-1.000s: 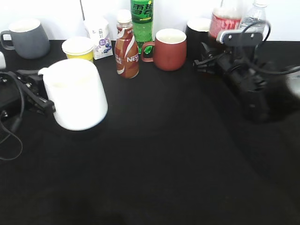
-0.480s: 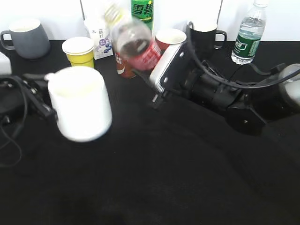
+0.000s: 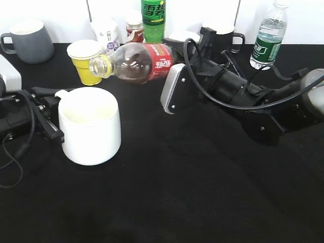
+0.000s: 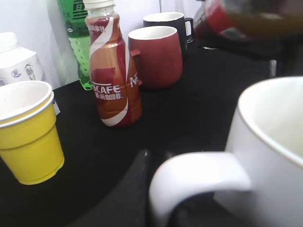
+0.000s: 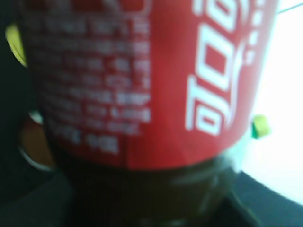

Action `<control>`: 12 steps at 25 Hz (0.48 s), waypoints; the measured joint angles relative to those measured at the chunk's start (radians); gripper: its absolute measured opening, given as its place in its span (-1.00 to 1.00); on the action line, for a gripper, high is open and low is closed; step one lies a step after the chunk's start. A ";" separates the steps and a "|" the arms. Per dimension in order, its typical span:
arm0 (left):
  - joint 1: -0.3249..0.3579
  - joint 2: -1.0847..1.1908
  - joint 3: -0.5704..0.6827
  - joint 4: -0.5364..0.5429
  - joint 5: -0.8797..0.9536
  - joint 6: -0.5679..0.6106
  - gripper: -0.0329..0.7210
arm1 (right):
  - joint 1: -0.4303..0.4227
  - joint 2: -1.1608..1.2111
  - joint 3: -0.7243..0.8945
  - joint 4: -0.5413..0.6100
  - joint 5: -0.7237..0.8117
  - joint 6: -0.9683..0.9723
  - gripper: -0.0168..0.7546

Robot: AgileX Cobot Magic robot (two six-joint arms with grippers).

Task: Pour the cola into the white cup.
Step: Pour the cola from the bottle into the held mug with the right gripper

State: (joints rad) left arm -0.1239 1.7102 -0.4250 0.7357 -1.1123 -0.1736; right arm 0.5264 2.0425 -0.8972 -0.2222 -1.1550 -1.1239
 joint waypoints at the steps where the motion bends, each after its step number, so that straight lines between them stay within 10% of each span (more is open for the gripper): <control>1: 0.000 0.000 0.000 0.001 0.000 0.000 -0.78 | 0.000 0.000 0.000 0.010 0.000 -0.035 0.07; 12: 0.000 0.000 0.000 -0.007 0.046 0.000 -0.78 | 0.000 0.000 0.000 0.016 -0.001 -0.160 0.07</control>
State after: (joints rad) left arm -0.1239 1.7102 -0.4250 0.7289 -1.0663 -0.1736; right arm 0.5264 2.0425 -0.8972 -0.2064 -1.1559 -1.2842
